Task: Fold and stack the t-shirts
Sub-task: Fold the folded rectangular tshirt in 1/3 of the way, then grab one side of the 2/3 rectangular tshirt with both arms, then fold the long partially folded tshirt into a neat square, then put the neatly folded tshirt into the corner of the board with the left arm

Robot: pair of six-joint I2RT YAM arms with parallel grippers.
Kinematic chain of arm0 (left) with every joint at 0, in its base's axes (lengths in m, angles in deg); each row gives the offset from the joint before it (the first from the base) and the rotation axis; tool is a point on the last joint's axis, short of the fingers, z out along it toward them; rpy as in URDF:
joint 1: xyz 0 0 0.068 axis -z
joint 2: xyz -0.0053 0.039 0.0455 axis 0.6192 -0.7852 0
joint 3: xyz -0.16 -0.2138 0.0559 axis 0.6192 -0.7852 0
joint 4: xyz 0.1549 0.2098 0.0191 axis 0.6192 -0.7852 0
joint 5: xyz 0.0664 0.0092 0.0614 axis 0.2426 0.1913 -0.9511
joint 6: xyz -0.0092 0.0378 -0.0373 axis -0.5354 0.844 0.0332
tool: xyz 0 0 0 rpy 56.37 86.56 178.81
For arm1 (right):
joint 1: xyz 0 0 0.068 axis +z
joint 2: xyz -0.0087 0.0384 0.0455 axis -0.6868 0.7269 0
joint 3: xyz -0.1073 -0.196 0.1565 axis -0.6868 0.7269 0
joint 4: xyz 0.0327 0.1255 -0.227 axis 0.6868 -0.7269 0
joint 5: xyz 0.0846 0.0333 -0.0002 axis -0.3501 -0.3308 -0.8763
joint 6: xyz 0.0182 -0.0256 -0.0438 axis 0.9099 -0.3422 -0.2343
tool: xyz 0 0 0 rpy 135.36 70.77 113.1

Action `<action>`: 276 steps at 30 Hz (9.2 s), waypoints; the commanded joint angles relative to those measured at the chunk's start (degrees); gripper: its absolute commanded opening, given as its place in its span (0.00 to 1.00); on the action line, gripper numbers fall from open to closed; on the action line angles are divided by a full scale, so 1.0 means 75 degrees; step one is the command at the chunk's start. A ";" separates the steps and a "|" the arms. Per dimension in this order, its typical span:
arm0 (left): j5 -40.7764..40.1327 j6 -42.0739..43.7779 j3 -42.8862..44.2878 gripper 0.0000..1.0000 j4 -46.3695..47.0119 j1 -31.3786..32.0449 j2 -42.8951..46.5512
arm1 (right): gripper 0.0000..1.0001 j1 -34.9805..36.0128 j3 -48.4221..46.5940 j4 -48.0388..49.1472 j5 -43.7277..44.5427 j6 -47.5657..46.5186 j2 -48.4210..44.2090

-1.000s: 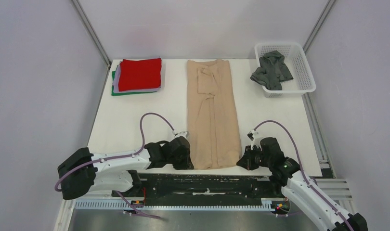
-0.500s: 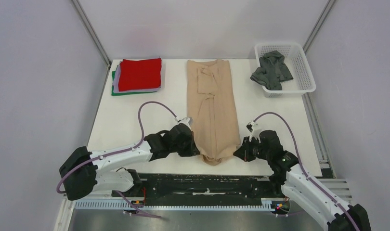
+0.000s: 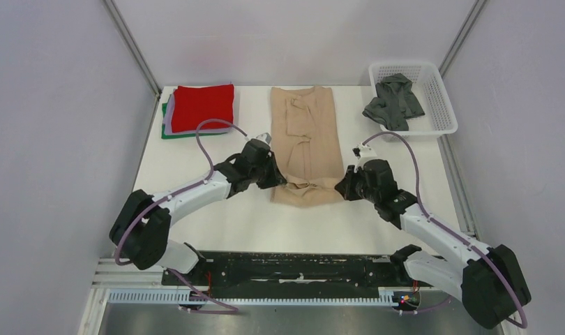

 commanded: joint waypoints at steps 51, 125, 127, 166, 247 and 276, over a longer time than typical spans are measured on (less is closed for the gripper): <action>0.0147 0.1212 0.3779 1.00 -0.0483 -0.2061 -0.2834 | 0.98 -0.1588 -0.3295 0.2566 -0.0549 -0.0710 0.4663; 0.0128 0.0382 0.0568 0.02 0.0910 -0.1784 -0.2787 | 0.67 -0.1693 -0.0043 0.3426 -0.1693 -0.0711 0.3547; 0.0124 0.0382 0.0532 0.02 0.0910 -0.1778 -0.2785 | 0.64 -0.1693 -0.0030 0.3595 -0.1824 -0.0673 0.3762; -0.1162 -0.0818 -0.2437 0.02 -0.2972 0.0722 0.4665 | 0.00 0.1301 0.2265 0.0318 -0.3584 -0.0047 -0.2313; 0.0291 0.0901 0.6011 1.00 -0.0028 -0.2523 -0.4550 | 0.98 -0.2120 -0.5403 0.1837 -0.3110 -0.1038 0.6523; 0.0465 0.0165 0.2284 1.00 -0.0053 -0.1636 -0.3655 | 0.98 -0.1217 -0.2133 0.2419 -0.3000 -0.1277 0.6039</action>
